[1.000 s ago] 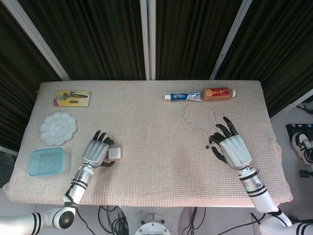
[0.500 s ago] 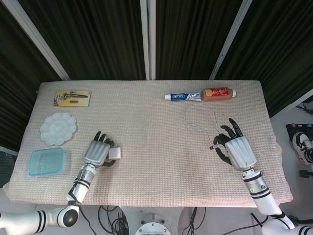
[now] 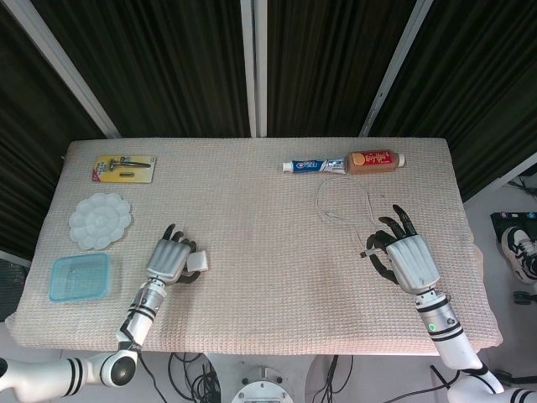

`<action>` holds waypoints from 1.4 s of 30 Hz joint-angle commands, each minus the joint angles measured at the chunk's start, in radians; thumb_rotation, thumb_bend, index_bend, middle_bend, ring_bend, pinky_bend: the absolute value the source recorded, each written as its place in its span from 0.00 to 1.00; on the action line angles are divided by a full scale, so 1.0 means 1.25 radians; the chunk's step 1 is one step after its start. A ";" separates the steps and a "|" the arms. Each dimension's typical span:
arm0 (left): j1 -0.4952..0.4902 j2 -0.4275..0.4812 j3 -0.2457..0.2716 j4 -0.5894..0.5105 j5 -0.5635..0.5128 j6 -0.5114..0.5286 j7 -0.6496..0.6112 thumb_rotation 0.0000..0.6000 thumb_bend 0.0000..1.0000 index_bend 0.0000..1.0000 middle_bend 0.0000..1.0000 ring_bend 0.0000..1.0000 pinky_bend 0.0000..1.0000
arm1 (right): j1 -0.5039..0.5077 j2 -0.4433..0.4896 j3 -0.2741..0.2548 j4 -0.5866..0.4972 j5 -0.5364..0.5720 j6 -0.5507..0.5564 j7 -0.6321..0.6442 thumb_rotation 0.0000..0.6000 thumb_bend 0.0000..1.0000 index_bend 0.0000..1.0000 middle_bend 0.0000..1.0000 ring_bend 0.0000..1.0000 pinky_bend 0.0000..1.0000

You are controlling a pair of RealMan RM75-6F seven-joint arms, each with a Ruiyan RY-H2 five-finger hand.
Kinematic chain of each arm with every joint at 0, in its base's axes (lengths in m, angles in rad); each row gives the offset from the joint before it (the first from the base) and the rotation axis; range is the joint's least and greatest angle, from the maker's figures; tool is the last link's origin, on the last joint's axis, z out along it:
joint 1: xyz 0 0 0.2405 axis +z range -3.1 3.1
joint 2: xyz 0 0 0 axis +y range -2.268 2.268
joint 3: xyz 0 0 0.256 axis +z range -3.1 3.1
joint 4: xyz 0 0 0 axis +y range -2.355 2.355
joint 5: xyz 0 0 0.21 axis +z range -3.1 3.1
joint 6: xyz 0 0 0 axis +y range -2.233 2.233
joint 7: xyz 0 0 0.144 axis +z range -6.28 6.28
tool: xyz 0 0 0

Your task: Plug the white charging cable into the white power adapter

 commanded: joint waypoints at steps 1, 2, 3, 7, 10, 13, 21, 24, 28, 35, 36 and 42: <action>-0.005 0.001 -0.006 -0.006 0.010 0.002 -0.014 0.71 0.25 0.45 0.44 0.21 0.08 | 0.003 0.000 0.005 -0.007 0.005 -0.004 0.002 1.00 0.33 0.63 0.53 0.21 0.00; -0.007 0.001 -0.011 -0.010 0.015 0.004 -0.019 0.71 0.25 0.45 0.45 0.21 0.09 | 0.005 0.000 0.007 -0.011 0.007 -0.009 0.003 1.00 0.33 0.63 0.53 0.21 0.00; -0.012 0.001 -0.018 -0.013 0.019 0.007 -0.022 0.71 0.25 0.46 0.45 0.22 0.09 | 0.011 0.000 0.010 -0.016 0.009 -0.017 0.003 1.00 0.33 0.63 0.53 0.21 0.00; -0.037 -0.005 -0.047 -0.030 0.023 0.017 -0.007 0.71 0.26 0.46 0.46 0.23 0.10 | 0.042 -0.005 0.023 -0.036 0.026 -0.068 -0.009 1.00 0.33 0.63 0.53 0.21 0.00; -0.063 -0.010 -0.076 -0.047 0.001 0.020 0.022 0.70 0.25 0.46 0.46 0.23 0.10 | 0.078 -0.022 0.047 -0.049 0.054 -0.118 -0.030 1.00 0.33 0.63 0.53 0.22 0.00; -0.088 -0.016 -0.100 -0.066 -0.018 0.033 0.059 0.70 0.25 0.46 0.47 0.24 0.10 | 0.118 -0.050 0.078 -0.052 0.098 -0.169 -0.056 1.00 0.35 0.64 0.54 0.23 0.00; -0.133 -0.026 -0.124 -0.129 -0.071 0.101 0.185 0.71 0.25 0.47 0.49 0.25 0.10 | 0.230 -0.154 0.157 -0.049 0.264 -0.278 -0.197 1.00 0.35 0.65 0.54 0.24 0.00; -0.144 -0.030 -0.129 -0.146 -0.093 0.123 0.217 0.71 0.25 0.48 0.50 0.26 0.11 | 0.265 -0.198 0.179 -0.044 0.325 -0.287 -0.259 1.00 0.35 0.65 0.54 0.25 0.00; -0.153 -0.034 -0.134 -0.158 -0.110 0.156 0.244 0.71 0.25 0.48 0.51 0.27 0.11 | 0.305 -0.248 0.198 -0.034 0.392 -0.287 -0.320 1.00 0.35 0.65 0.54 0.25 0.00; -0.163 -0.037 -0.136 -0.173 -0.130 0.194 0.269 0.71 0.25 0.49 0.52 0.28 0.11 | 0.368 -0.328 0.232 0.005 0.483 -0.266 -0.389 1.00 0.35 0.66 0.55 0.25 0.00; -0.165 -0.036 -0.135 -0.177 -0.132 0.199 0.271 0.71 0.25 0.49 0.52 0.28 0.11 | 0.378 -0.338 0.237 0.013 0.497 -0.261 -0.401 1.00 0.35 0.66 0.55 0.25 0.00; -0.175 -0.037 -0.135 -0.187 -0.148 0.211 0.283 0.71 0.25 0.49 0.53 0.29 0.11 | 0.418 -0.375 0.254 0.047 0.538 -0.247 -0.423 1.00 0.35 0.66 0.55 0.25 0.00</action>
